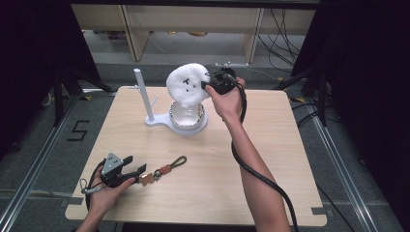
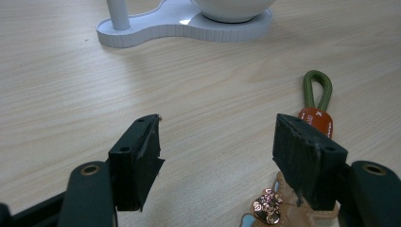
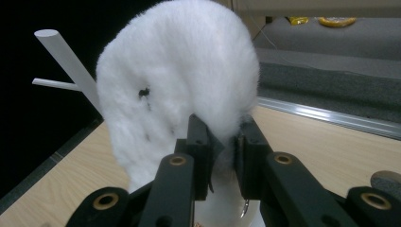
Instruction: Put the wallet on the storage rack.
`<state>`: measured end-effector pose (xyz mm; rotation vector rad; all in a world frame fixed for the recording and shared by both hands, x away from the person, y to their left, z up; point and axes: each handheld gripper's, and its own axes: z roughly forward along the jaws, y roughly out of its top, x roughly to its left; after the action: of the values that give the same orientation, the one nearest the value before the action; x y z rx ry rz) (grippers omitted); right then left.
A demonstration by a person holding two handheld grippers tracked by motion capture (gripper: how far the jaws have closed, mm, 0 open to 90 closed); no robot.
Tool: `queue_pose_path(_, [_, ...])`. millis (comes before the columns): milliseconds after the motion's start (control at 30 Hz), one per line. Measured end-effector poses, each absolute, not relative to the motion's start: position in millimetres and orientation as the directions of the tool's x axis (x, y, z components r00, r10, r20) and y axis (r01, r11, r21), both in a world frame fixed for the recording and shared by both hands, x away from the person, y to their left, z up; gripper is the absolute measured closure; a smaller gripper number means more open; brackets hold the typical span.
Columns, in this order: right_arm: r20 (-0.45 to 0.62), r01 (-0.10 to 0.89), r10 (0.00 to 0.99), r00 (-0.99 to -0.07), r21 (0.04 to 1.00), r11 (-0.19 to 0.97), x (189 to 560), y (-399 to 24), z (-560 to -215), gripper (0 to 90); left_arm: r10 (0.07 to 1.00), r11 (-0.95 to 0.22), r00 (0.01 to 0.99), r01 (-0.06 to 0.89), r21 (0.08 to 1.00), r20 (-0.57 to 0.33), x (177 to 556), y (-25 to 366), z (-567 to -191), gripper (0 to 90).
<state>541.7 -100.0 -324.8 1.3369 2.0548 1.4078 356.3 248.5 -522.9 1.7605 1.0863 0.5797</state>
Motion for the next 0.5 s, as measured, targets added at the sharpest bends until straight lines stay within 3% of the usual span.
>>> queue_pose_path(500, [0.247,0.525,0.825,-0.508,0.848,0.069,553,-89,-336,79.2,0.866,-0.151,0.493,0.413,0.898,-0.081,356,248,-523,32.2])
